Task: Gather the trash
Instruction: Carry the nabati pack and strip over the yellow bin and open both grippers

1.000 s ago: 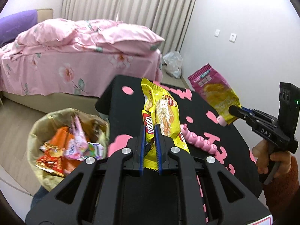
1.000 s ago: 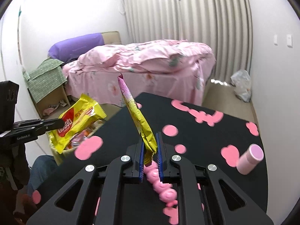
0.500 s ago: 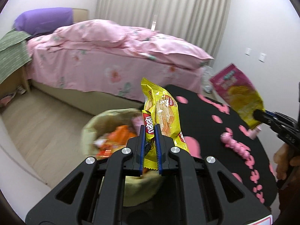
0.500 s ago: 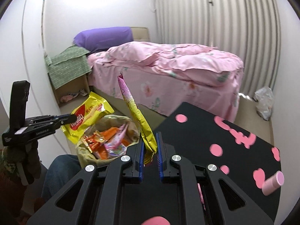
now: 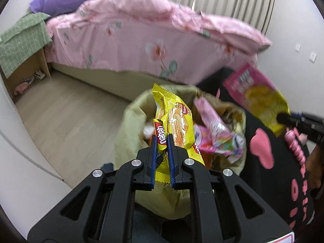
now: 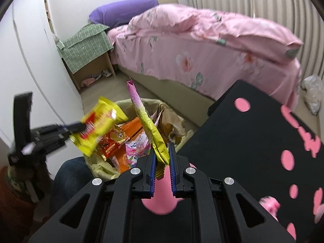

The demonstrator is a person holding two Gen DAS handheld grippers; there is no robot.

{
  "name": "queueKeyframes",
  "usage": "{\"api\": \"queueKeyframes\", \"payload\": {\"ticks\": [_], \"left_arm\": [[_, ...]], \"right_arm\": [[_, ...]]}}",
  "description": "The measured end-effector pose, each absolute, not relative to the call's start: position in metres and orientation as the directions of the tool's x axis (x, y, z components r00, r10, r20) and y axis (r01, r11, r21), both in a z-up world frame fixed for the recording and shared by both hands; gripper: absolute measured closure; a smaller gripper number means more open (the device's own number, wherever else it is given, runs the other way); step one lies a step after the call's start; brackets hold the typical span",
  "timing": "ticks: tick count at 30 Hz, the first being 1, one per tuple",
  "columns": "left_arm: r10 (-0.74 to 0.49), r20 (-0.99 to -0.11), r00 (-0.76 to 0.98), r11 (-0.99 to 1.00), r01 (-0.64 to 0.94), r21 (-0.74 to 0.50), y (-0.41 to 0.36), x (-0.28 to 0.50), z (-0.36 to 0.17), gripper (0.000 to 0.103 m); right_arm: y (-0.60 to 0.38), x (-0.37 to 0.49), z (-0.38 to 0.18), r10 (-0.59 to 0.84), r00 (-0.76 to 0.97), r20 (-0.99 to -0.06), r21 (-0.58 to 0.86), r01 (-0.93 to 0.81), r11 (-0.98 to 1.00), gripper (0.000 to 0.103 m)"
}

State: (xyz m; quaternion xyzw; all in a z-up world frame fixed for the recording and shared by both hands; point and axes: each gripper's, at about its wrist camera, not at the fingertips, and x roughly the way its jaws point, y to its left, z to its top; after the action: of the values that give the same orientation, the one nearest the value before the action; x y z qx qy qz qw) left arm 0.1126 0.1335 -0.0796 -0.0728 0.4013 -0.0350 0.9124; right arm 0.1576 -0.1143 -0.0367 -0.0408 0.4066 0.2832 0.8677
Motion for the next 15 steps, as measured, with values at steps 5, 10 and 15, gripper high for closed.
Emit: {"api": "queueKeyframes", "payload": {"ticks": [5,10,15], "left_arm": [[-0.164,-0.767,0.621,0.985,0.055,-0.166,0.118,0.138,-0.111,0.094],[-0.191,-0.767,0.613,0.980,0.077,-0.183,0.115,0.146,-0.120,0.094],[-0.190,-0.765,0.616,0.979,0.065,-0.192,0.122,0.149,-0.119,0.094]], "right_arm": [[-0.087,0.189,-0.061,0.448,0.435,-0.781,0.160,-0.555,0.816,0.091],[-0.060,0.218,-0.090,0.406,0.366,-0.837,0.143,-0.570,0.809,0.091],[-0.046,0.230,-0.107,0.370,0.340,-0.865,0.112,-0.587,0.802,0.091]]}}
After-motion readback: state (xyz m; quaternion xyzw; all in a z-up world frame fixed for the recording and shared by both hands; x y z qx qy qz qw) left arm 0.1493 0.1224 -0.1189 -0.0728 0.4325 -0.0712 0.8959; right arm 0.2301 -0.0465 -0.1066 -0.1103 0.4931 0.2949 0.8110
